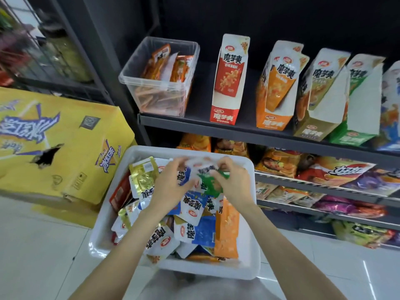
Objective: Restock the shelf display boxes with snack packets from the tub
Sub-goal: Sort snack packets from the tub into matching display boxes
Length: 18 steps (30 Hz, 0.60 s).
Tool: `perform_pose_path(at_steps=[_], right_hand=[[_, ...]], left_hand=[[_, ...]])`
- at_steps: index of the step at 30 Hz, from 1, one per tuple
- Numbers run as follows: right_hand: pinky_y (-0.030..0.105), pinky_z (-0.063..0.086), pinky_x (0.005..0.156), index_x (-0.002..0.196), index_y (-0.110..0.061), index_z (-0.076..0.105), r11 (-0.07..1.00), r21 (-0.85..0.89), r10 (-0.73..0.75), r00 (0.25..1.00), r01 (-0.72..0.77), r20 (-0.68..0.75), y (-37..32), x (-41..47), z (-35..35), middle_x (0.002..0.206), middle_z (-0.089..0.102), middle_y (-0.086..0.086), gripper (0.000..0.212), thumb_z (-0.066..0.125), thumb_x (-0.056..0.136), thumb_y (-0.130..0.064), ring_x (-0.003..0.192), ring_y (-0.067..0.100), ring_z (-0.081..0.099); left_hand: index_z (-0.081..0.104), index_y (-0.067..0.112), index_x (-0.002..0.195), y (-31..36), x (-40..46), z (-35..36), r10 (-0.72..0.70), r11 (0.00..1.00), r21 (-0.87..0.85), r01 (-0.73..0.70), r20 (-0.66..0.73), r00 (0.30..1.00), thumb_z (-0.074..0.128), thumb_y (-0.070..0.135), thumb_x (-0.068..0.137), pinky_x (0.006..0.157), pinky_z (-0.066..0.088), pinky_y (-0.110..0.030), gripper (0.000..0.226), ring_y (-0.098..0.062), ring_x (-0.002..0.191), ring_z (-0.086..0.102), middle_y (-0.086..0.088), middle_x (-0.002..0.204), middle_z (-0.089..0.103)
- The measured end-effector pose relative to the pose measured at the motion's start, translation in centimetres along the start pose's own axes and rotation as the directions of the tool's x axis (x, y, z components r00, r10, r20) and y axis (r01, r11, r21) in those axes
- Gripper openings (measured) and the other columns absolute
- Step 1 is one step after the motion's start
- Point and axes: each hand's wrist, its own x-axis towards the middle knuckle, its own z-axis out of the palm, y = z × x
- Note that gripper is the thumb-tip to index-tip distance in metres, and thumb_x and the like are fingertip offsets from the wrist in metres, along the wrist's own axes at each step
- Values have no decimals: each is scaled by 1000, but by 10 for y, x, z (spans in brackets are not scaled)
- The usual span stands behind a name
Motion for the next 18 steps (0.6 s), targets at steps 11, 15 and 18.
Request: perform_pose_path(at_steps=[11,15,18], right_hand=[[21,52,57,113,-20,50,747,643,282,956,-168,-78,-23,-12,-41,97,70,-4,30,66,88,-14,80,8,68],[24,53,54,93,-24,58,876,457,233,966,-157,-116,-14,-28,-71,90,70,0,8,64,90,-18,74,11,68],[36,57,66,97,-14,61,836,505,280,958,-214,-57,-5,-43,-97,92,72,8,8,64,90,-17,77,16,71]], left_hand=[[62,32,102,56,15,-24,75,930,-368,29,265,961,72,20,82,66,53,-19,25,-4,73,64,11,91,67],[61,40,93,63,20,-13,221,944,-313,-107,356,908,75,21,79,74,53,-24,27,-6,74,63,8,92,66],[60,45,91,79,24,-2,340,919,-332,-213,394,854,75,17,79,79,50,-19,34,-1,86,61,13,93,66]])
